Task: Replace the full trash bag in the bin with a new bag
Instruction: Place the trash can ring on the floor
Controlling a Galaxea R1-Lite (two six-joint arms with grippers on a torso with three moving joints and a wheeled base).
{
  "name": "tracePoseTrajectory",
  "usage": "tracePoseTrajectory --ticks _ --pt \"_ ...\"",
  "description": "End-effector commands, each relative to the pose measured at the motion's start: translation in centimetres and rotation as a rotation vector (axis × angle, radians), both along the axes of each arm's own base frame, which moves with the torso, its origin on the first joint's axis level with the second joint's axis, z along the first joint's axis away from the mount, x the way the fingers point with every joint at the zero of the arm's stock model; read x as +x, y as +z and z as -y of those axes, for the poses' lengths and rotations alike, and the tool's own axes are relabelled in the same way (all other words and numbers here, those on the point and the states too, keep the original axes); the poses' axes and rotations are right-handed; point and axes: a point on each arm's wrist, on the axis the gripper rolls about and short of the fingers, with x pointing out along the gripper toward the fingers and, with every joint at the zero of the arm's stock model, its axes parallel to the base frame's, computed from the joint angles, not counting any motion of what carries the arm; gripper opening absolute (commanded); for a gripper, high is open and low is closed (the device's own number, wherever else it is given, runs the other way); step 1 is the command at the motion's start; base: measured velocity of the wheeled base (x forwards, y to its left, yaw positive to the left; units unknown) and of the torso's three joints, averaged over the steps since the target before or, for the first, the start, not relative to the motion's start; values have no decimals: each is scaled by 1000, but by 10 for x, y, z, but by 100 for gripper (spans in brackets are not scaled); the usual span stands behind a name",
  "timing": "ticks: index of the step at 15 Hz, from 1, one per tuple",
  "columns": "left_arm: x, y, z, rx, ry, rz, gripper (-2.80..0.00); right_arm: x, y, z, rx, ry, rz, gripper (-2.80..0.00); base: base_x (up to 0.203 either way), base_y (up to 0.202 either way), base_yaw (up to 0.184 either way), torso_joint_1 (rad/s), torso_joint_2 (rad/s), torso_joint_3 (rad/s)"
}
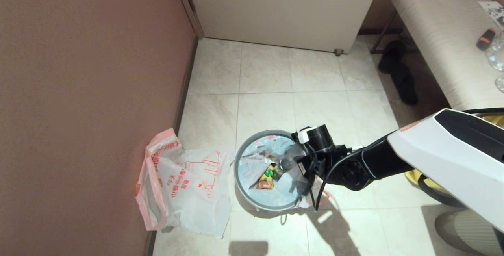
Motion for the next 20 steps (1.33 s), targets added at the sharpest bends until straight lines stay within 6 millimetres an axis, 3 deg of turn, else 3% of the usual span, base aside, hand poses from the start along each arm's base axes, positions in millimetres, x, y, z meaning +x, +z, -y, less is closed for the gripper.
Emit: tracePoseTrajectory --ticks 1,7,16,18,20 --pt "0 0 0 -1 0 0 -280 -2 11 1 13 -1 23 -280 0 0 0 0 0 0" --pt "0 0 0 -1 1 0 -280 -11 36 5 32 3 48 -280 0 0 0 0 0 0" --pt "0 0 0 -1 0 0 -280 -95 104 27 81 17 -43 -280 0 0 0 0 0 0" --pt "0 0 0 -1 0 0 -280 -103 102 29 88 0 -82 -280 0 0 0 0 0 0" --pt "0 0 0 0 0 0 -280 -99 86 27 71 -15 -117 -280 0 0 0 0 0 0"
